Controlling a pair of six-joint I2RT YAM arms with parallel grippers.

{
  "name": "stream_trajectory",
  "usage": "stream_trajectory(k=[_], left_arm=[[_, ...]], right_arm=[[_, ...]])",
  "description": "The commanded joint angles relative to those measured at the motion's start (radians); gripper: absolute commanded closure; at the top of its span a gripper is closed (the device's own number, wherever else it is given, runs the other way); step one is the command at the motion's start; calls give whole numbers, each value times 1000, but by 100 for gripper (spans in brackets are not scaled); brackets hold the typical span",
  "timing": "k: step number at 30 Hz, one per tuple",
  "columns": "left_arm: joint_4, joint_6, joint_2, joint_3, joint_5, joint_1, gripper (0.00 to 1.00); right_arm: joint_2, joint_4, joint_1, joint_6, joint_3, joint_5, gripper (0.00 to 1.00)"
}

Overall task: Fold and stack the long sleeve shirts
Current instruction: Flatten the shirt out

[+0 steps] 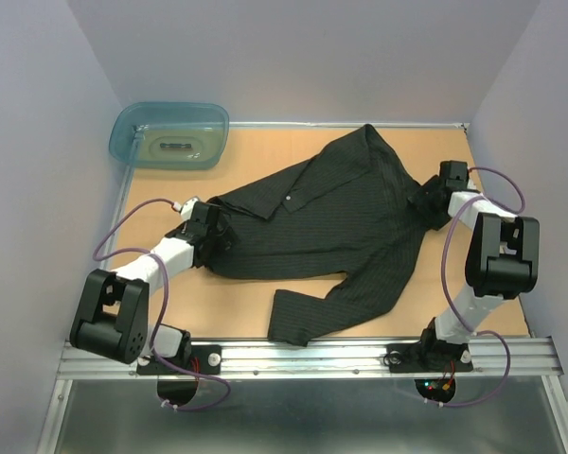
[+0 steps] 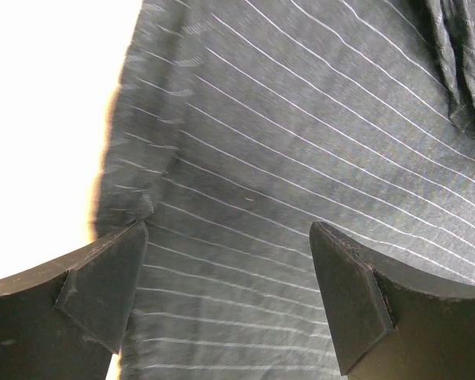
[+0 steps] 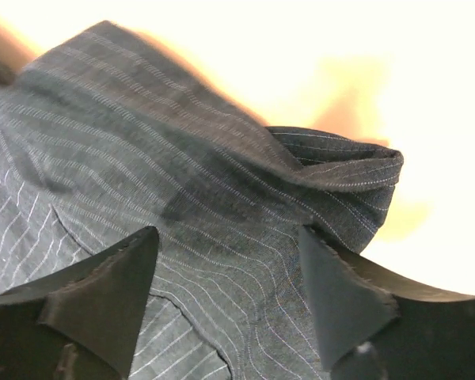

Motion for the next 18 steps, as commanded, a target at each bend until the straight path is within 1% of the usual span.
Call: stream_trajectory(k=[1, 3, 4, 5, 6, 8, 9, 11, 12, 15, 18], left_arm=[[-61, -42, -98, 14, -5, 7, 4], [-93, -70, -169, 21, -22, 7, 4], [-104, -78, -195, 21, -28, 7, 4], [-133, -94, -244, 21, -38, 7, 4], [-146, -101, -268, 17, -42, 7, 4], [-172, -114, -330, 9, -37, 7, 4], [-196, -131, -348, -2, -20, 7, 4], [-244, -176, -385, -29, 6, 5, 4], [-261, -176, -397, -29, 13, 5, 4], [-296, -246, -442, -100, 24, 5, 4], [-298, -276, -470, -143, 40, 5, 4]], right_arm=[[-73, 12, -8, -109, 55, 65, 19], [-151, 9, 3, -139, 34, 48, 16], [-182, 7, 13, -139, -4, 33, 14], [-246, 6, 17, -133, -29, -8, 13], [-277, 6, 24, -132, -78, -56, 11], [-337, 3, 29, -126, -126, -99, 11], [-393, 1, 30, -114, -156, -137, 11], [-481, -13, 30, -95, -230, -153, 10], [-481, -20, 29, -90, -251, -156, 10], [-602, -63, 29, -75, -319, -147, 10], [-639, -117, 29, -58, -368, -113, 10]])
